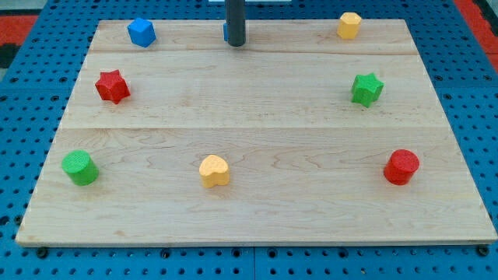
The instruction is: Move the yellow hexagon to the top right of the green star
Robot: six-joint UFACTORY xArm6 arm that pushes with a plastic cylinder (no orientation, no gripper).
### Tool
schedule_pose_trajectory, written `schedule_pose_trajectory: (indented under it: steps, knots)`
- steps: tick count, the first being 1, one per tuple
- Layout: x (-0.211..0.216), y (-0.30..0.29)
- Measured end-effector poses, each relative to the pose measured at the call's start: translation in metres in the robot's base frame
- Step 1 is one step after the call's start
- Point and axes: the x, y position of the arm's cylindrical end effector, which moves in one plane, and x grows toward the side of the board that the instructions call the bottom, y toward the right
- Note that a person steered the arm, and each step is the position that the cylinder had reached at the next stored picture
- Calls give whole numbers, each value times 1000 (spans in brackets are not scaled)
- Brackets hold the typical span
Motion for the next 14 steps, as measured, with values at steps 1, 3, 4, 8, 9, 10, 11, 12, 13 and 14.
schedule_pose_trajectory:
  steps: [1, 3, 4, 8, 9, 10, 11, 12, 13, 14]
  knots:
    - [0, 0]
    - [68, 138]
    - [45, 224]
    - [-57, 241]
    - [-57, 216]
    - [-57, 212]
    - [-46, 182]
    - [-7, 190]
    - [-30, 197]
    - [-32, 197]
